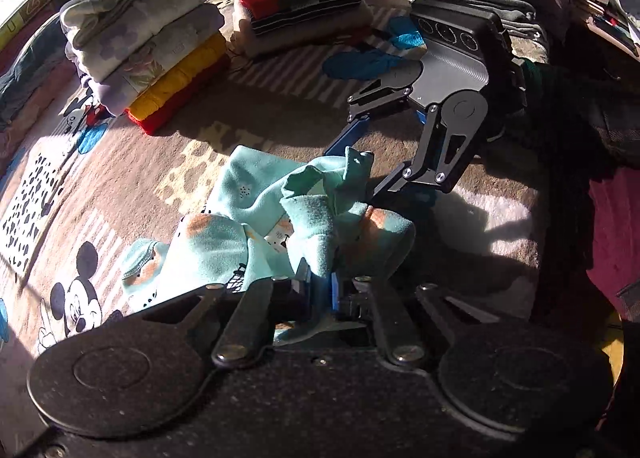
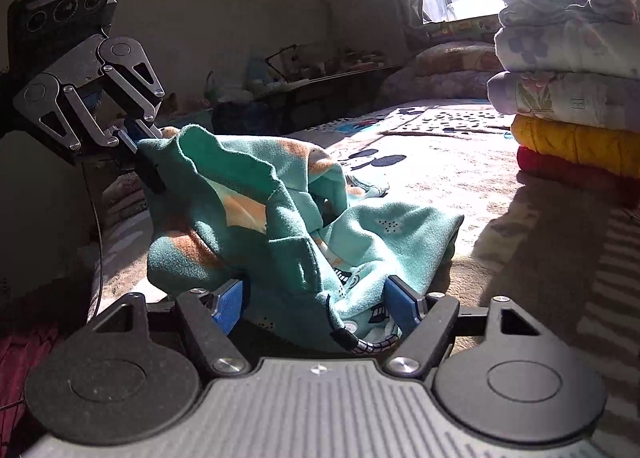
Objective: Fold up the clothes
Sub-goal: 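Lift the sweatshirt with both grippers, bringing the grippers toward each other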
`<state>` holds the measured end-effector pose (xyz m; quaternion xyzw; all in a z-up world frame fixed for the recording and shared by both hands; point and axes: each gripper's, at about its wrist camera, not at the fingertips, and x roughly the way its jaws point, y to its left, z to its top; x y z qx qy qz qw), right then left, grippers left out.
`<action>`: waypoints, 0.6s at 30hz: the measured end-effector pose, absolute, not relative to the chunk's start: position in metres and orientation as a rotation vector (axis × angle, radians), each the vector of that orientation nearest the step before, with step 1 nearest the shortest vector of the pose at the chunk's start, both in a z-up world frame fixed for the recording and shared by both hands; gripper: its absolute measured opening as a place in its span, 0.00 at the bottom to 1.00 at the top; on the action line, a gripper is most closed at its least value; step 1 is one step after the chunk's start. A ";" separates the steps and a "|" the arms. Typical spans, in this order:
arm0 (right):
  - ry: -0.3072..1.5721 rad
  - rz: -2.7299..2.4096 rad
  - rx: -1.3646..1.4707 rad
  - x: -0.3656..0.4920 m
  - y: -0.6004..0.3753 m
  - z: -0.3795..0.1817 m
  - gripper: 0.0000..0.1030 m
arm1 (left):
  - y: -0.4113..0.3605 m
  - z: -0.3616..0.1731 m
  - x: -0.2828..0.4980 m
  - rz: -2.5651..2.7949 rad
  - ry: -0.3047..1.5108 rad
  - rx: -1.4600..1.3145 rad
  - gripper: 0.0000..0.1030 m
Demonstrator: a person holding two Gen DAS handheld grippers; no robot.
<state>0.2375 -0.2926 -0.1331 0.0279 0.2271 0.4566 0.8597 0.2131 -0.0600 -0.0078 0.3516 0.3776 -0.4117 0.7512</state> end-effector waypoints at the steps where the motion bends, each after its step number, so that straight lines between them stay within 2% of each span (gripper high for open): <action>1: 0.466 0.969 0.044 0.234 -0.291 -0.132 0.72 | -0.056 -0.008 0.200 -0.896 0.793 0.795 0.05; 10: 0.353 0.967 -0.205 0.200 -0.261 -0.119 0.72 | -0.019 -0.044 0.138 -0.817 0.626 0.990 0.05; 18: 0.296 0.983 -0.309 0.184 -0.239 -0.113 0.72 | -0.004 -0.066 0.120 -0.741 0.585 1.020 0.05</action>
